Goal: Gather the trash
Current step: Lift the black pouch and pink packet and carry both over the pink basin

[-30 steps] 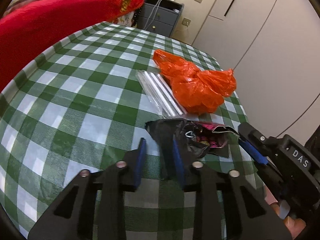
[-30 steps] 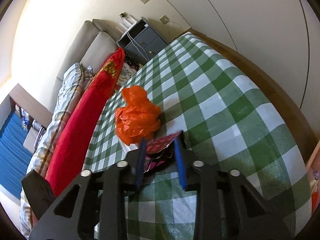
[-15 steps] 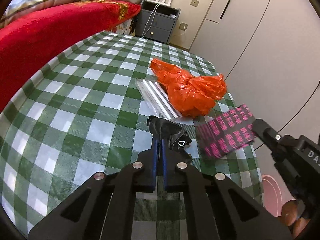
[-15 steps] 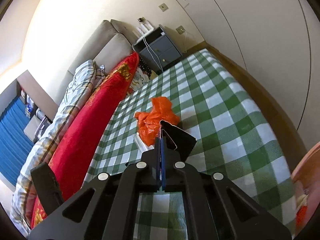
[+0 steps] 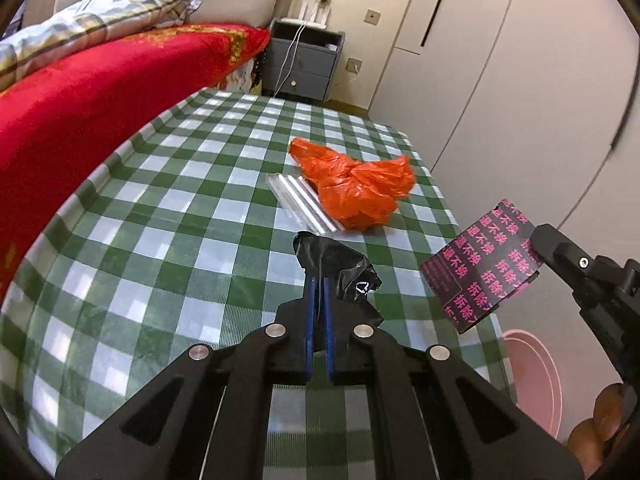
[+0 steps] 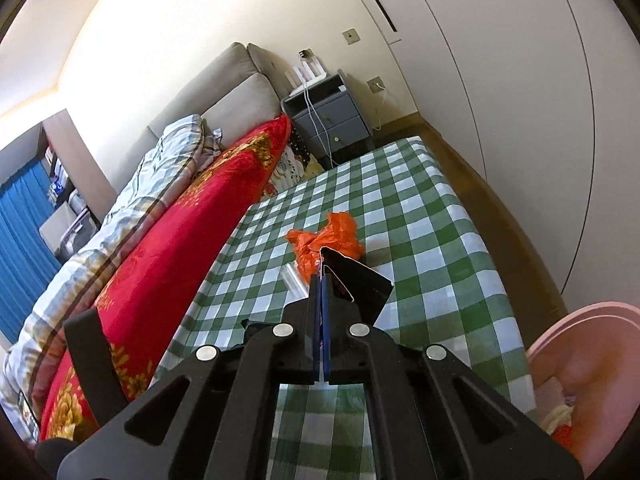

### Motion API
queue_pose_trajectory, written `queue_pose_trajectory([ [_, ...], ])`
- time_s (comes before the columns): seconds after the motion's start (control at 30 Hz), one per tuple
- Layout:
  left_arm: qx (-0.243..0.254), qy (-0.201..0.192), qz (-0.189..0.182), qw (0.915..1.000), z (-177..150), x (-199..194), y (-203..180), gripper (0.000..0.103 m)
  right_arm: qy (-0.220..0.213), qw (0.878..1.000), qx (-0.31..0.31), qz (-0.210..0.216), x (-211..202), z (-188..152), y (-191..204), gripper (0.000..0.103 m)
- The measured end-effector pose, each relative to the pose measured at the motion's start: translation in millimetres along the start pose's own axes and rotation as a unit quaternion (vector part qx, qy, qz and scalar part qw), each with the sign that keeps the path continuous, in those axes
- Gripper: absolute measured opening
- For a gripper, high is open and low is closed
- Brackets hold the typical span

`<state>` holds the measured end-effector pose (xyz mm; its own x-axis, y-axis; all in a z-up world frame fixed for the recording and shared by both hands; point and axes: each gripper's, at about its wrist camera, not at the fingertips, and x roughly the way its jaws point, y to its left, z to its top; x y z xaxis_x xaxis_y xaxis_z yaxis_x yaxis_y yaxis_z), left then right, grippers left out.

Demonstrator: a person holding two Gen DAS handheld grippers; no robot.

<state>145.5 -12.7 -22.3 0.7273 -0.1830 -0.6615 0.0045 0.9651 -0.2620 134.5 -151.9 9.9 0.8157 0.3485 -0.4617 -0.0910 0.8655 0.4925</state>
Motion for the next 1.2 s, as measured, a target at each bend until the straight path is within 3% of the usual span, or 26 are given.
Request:
queue_pose_trajectory([
  [0.23,0.028,-0.009,-0.006,0.9995,-10,-29,-14,0.004,0.003,0.999,-0.045,-0.017,-30,-7,16,0.0],
  [0.53,0.045,-0.021,-0.014,0.9987,-17,-59,-22,0.004,-0.011,0.998,-0.057,-0.034,-74,-14,17,0.0],
  [1.2,0.068,-0.031,-0.039,0.9964,-33,-84,-39,0.004,-0.038,0.991,-0.103,-0.08,-132,-26,24,0.0],
])
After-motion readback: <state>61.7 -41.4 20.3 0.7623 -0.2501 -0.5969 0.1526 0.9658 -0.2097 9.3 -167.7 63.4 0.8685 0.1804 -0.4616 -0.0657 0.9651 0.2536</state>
